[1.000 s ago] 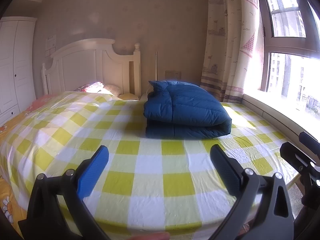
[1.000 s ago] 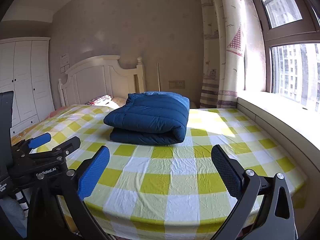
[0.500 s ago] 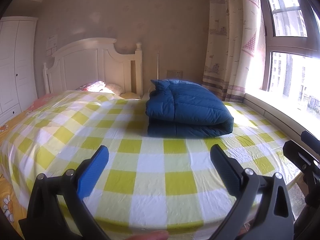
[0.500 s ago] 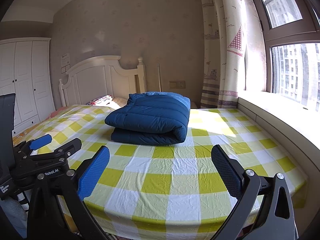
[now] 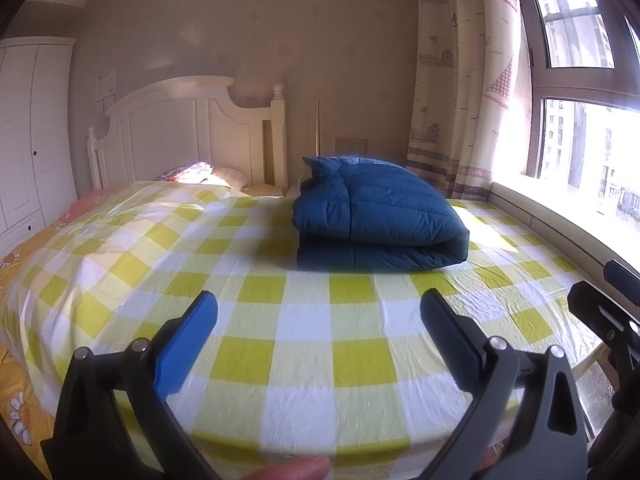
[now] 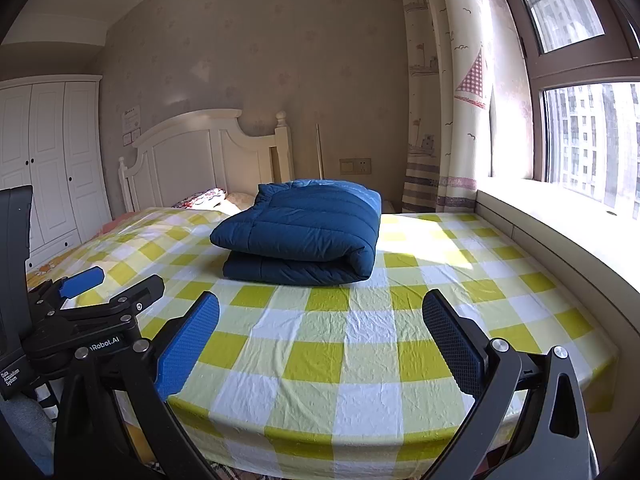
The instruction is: Fold large clothes
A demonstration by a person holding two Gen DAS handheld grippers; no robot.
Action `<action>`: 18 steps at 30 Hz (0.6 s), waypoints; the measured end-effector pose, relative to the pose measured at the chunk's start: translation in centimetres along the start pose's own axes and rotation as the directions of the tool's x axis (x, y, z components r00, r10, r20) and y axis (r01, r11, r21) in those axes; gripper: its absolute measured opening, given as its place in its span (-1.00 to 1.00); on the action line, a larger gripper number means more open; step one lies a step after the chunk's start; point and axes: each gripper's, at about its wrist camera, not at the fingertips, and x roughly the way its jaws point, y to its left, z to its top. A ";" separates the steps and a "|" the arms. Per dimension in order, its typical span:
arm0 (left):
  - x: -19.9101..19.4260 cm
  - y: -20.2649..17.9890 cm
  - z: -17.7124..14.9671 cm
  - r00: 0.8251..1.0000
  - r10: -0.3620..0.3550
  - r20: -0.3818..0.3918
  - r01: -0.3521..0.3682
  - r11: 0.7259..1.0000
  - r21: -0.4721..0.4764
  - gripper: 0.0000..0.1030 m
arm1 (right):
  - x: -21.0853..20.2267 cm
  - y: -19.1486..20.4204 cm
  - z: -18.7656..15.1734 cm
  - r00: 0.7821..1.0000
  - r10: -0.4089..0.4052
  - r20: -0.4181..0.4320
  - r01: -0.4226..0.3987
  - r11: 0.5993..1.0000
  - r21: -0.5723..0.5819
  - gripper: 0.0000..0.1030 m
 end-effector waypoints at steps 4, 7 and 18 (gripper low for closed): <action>0.0 0.0 0.0 1.000 0.002 0.002 -0.002 1.000 0.001 0.95 | 0.0 0.0 -0.1 1.000 0.000 -0.002 0.000 1.000 0.001 0.90; 0.0 0.0 0.0 1.000 0.002 0.001 -0.002 1.000 0.000 0.95 | 0.0 0.0 -0.2 1.000 0.000 -0.003 0.000 1.000 0.002 0.90; -0.1 0.2 -0.2 1.000 0.006 0.002 -0.006 1.000 0.005 0.95 | -0.2 -0.2 -0.6 1.000 -0.001 -0.007 0.001 1.000 0.010 0.90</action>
